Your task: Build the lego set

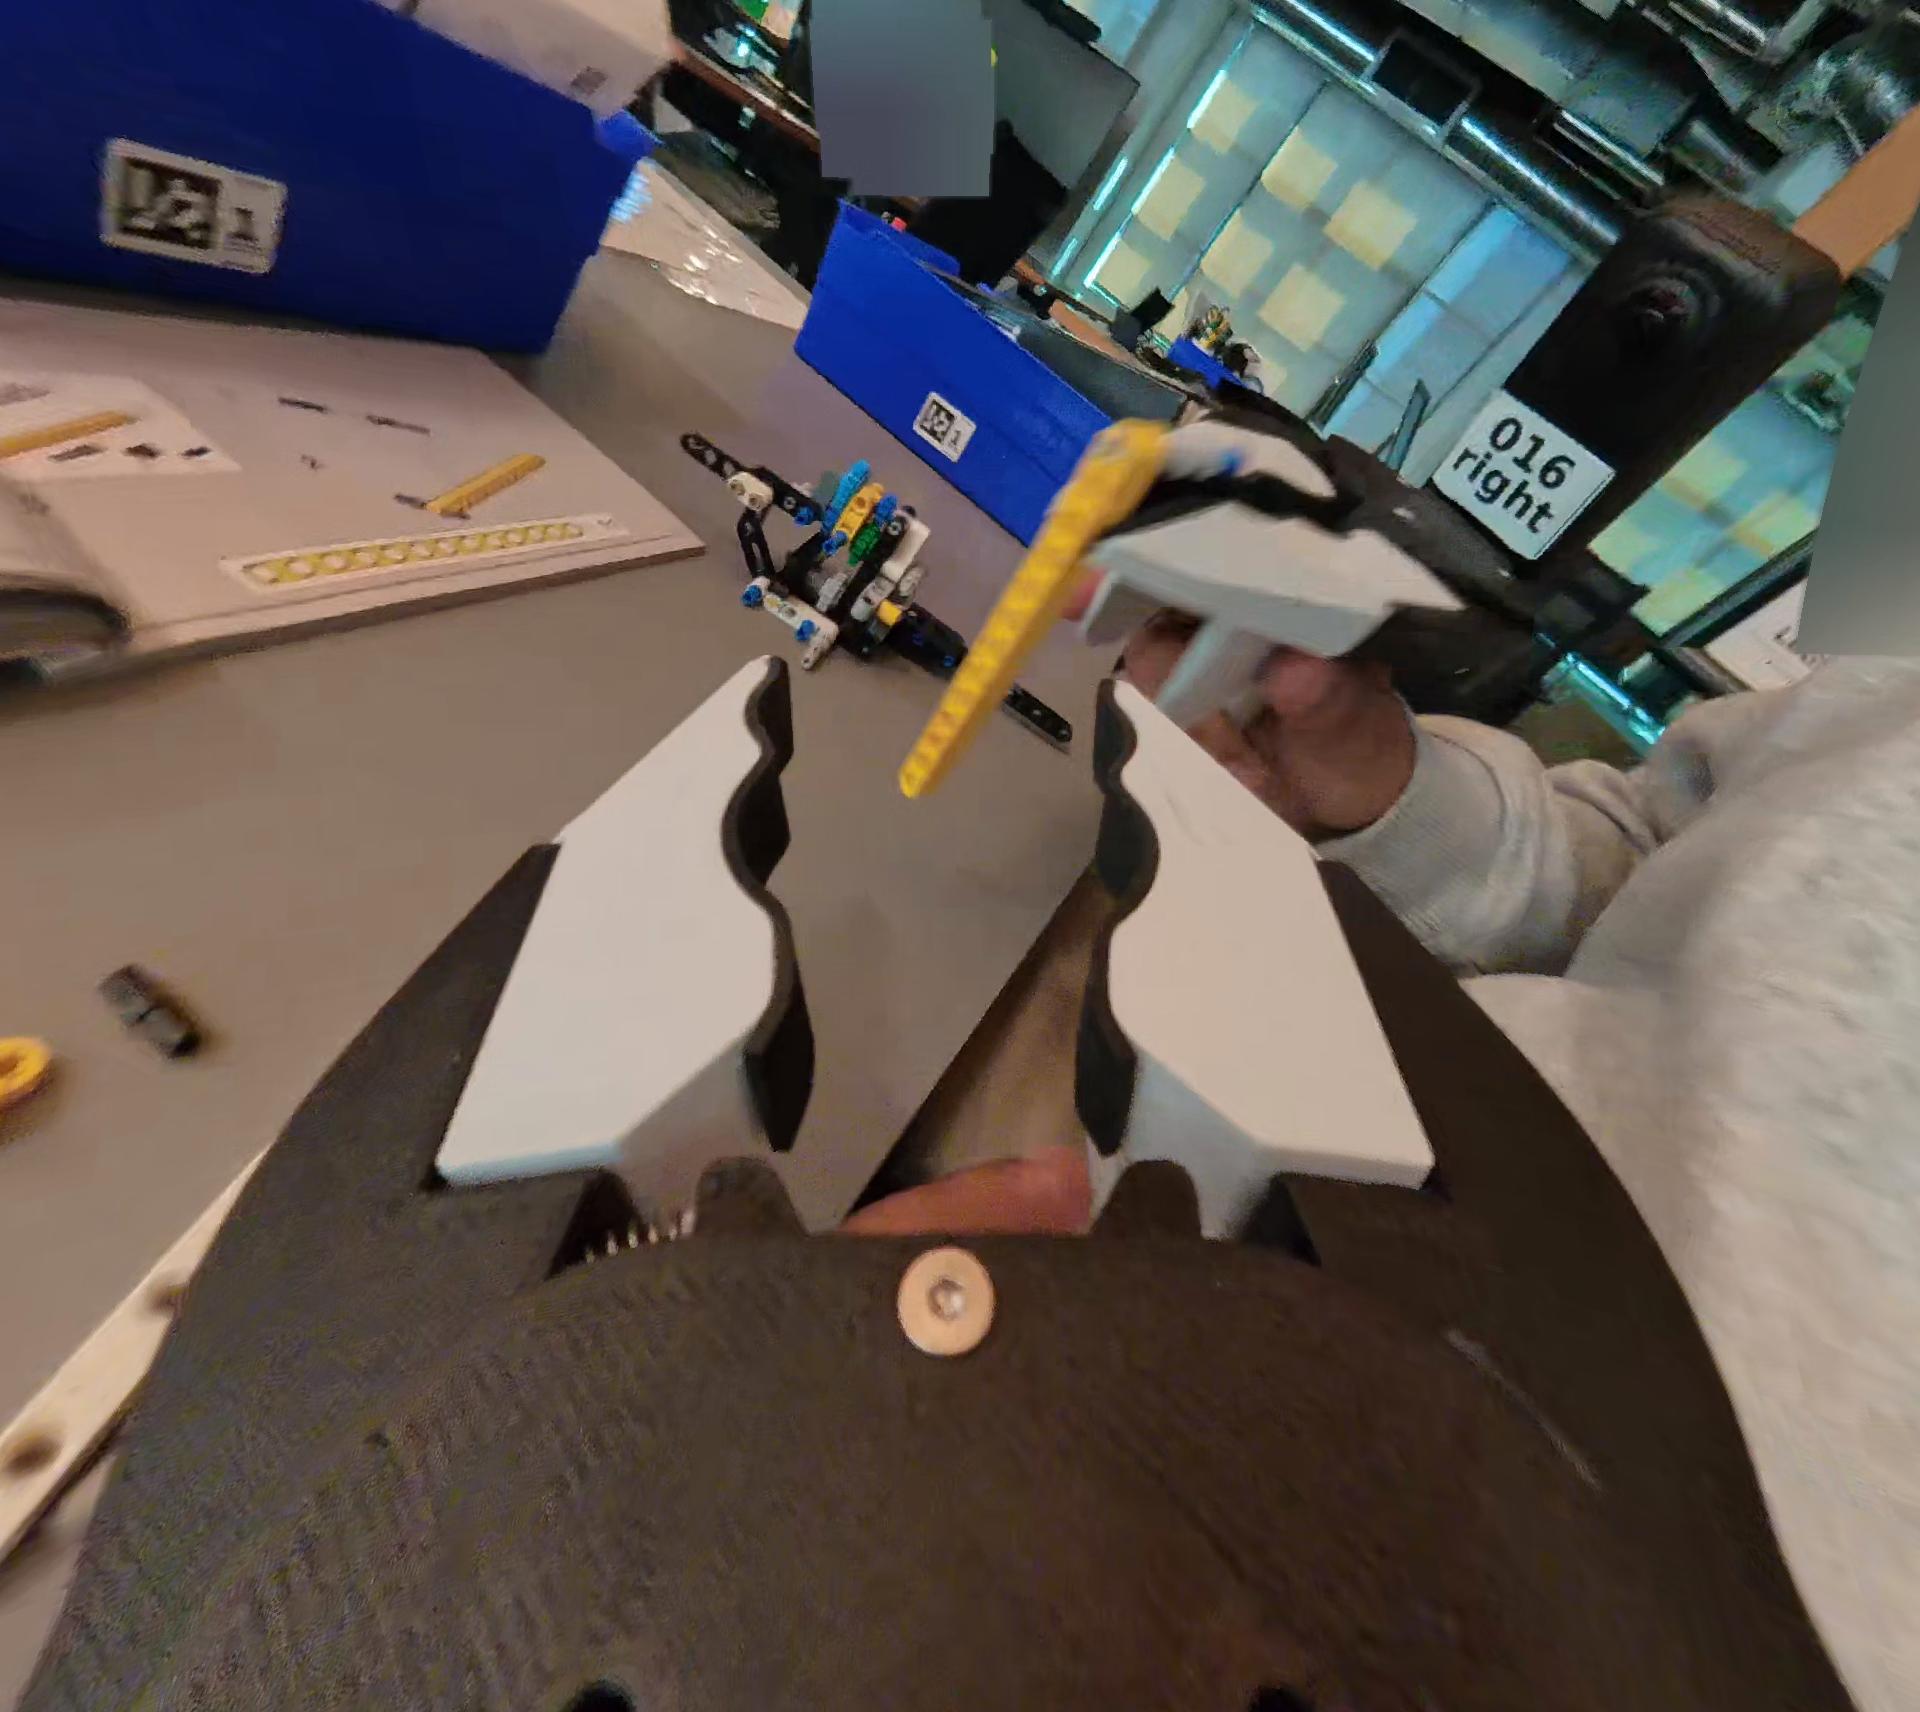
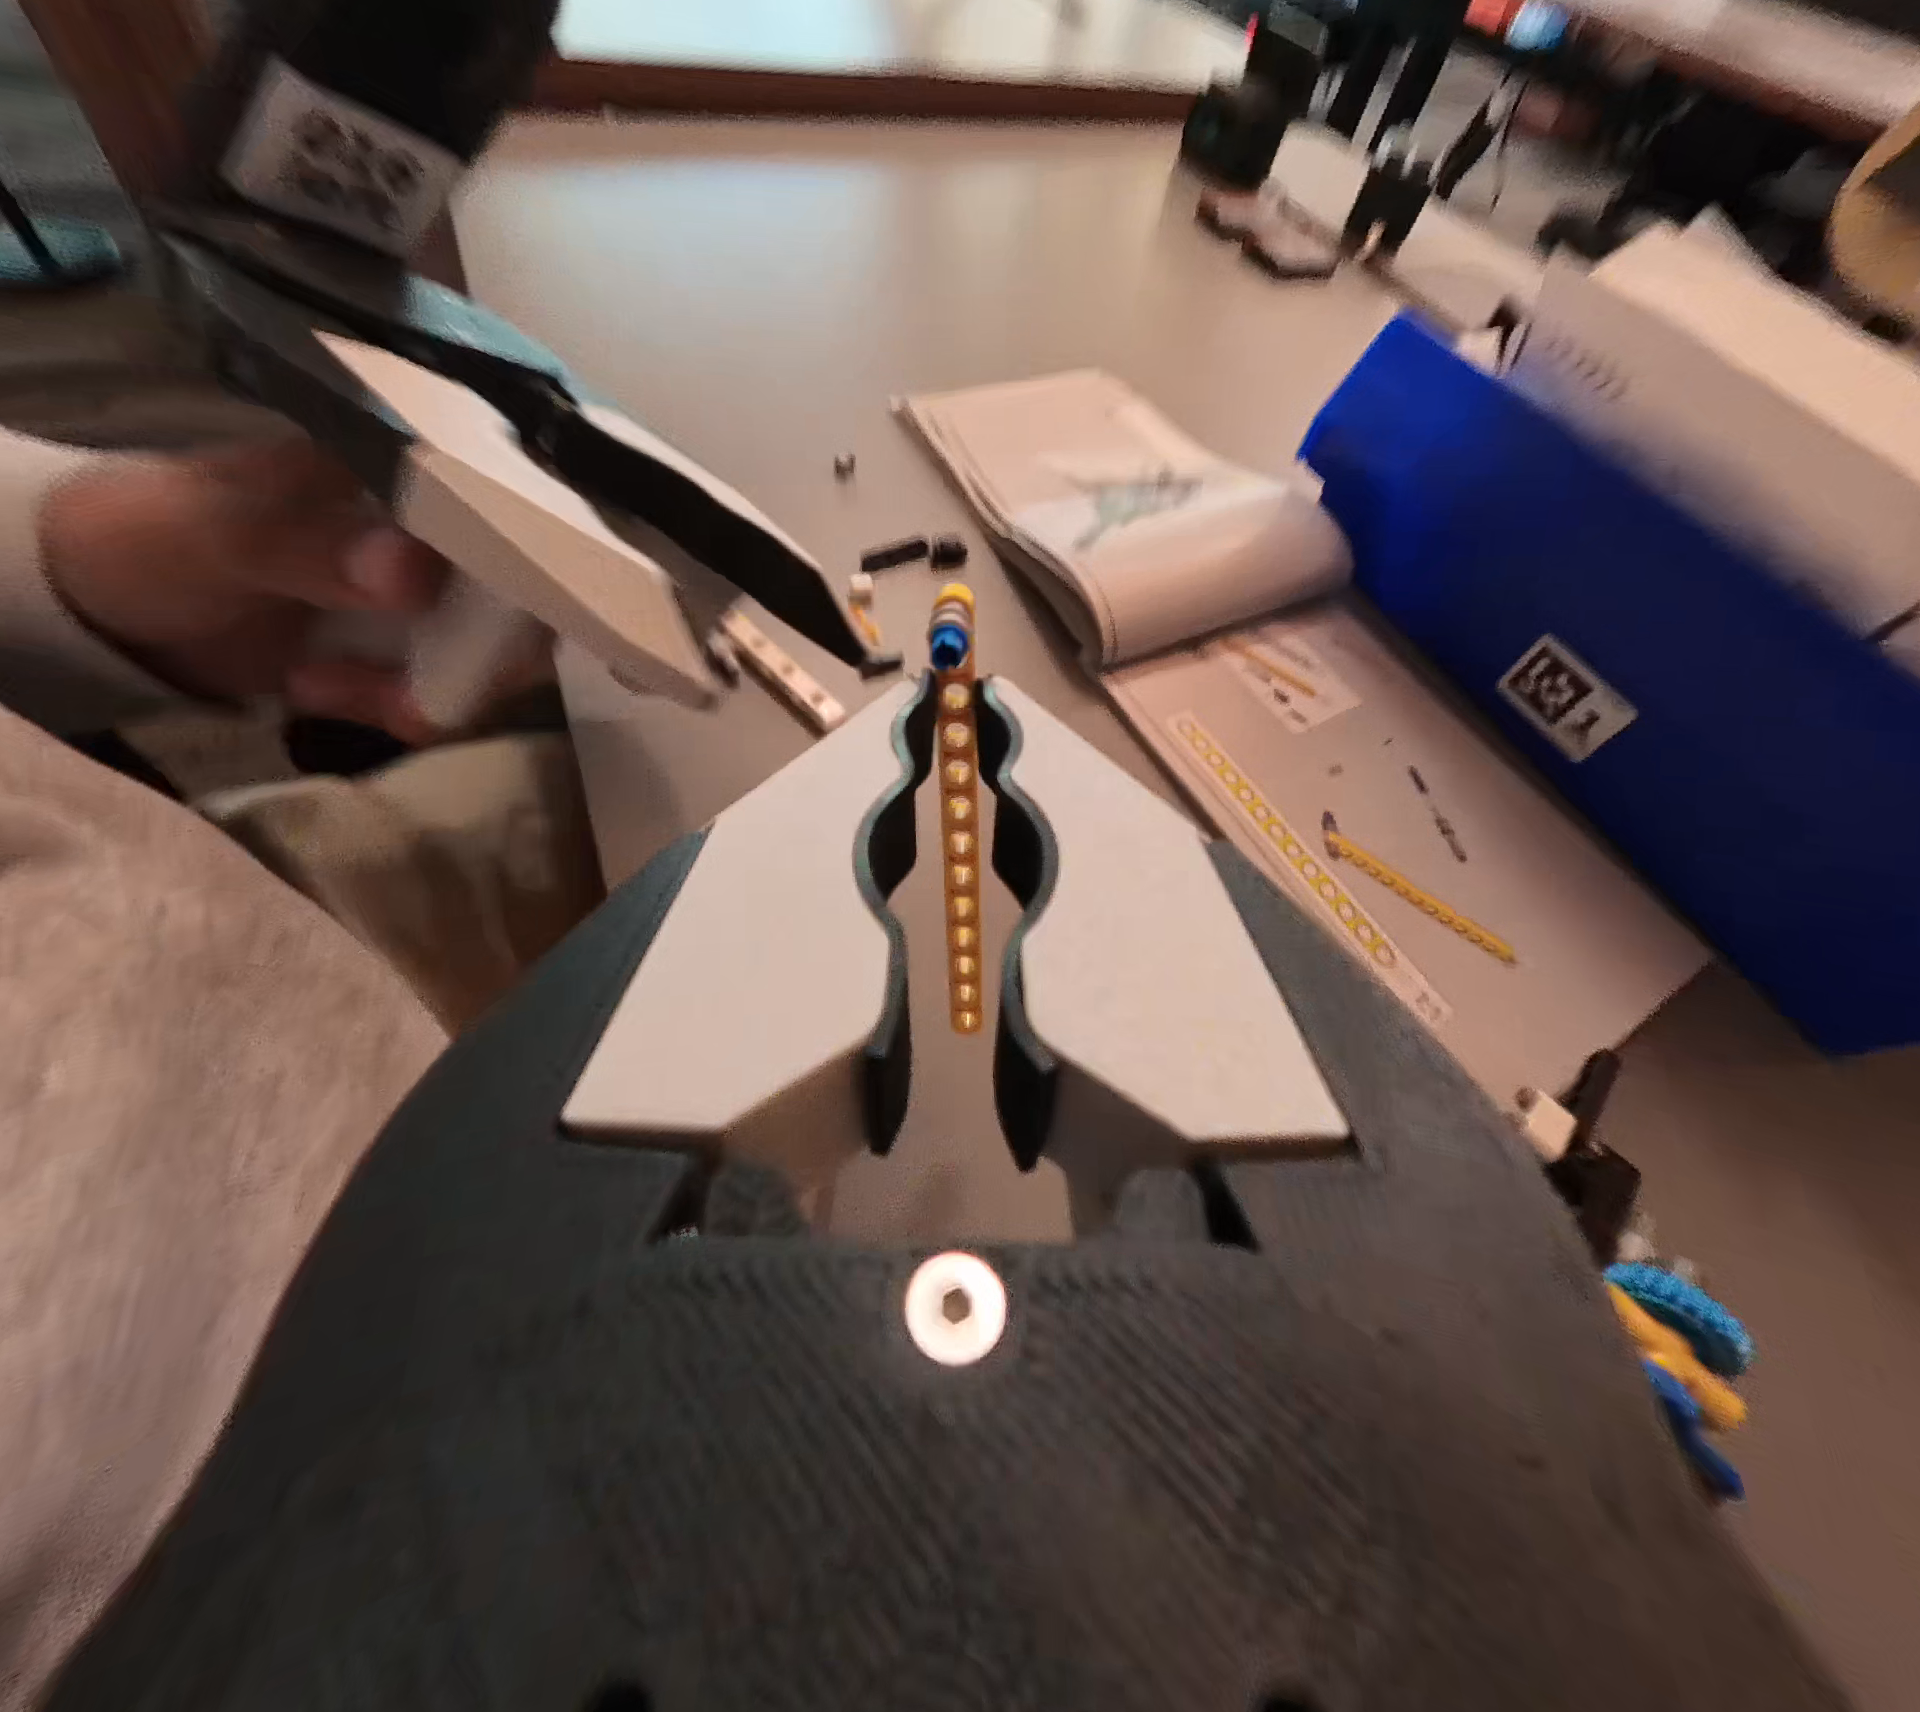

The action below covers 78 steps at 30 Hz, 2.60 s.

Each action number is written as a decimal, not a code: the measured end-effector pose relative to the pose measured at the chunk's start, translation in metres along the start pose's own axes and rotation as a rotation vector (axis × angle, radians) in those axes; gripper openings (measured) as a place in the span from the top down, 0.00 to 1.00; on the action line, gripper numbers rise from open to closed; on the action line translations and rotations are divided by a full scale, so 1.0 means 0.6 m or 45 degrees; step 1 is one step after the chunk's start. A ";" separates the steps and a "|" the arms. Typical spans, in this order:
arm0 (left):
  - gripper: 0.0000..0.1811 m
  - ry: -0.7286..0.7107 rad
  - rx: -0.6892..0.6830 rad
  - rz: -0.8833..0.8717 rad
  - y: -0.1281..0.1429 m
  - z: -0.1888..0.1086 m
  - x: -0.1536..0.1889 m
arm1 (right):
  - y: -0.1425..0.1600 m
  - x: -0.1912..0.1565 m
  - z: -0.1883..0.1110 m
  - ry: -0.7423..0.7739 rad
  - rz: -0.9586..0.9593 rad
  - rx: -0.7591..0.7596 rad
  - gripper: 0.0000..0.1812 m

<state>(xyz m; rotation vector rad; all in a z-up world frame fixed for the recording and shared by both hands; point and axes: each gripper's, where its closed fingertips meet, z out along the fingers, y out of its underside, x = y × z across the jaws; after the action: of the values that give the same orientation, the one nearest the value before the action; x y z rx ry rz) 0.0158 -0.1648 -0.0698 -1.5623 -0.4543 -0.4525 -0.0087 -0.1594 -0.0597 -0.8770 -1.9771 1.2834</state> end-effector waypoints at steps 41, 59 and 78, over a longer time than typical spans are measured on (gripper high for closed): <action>0.96 0.934 -0.174 -0.406 -0.003 0.059 0.127 | -0.061 0.003 -0.145 -0.571 0.721 0.879 0.74; 0.97 0.936 -0.183 -0.277 0.000 0.051 0.135 | -0.070 -0.011 -0.157 -0.727 0.802 0.931 0.77; 0.97 0.935 -0.191 -0.259 0.001 0.049 0.135 | -0.073 -0.027 -0.163 -0.737 0.700 0.912 0.83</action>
<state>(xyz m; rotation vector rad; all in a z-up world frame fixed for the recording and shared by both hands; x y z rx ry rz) 0.0843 -0.1342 -0.0273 -1.3746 -0.0054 -1.1831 0.0688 -0.1348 0.0116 -0.7392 -1.4518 2.5805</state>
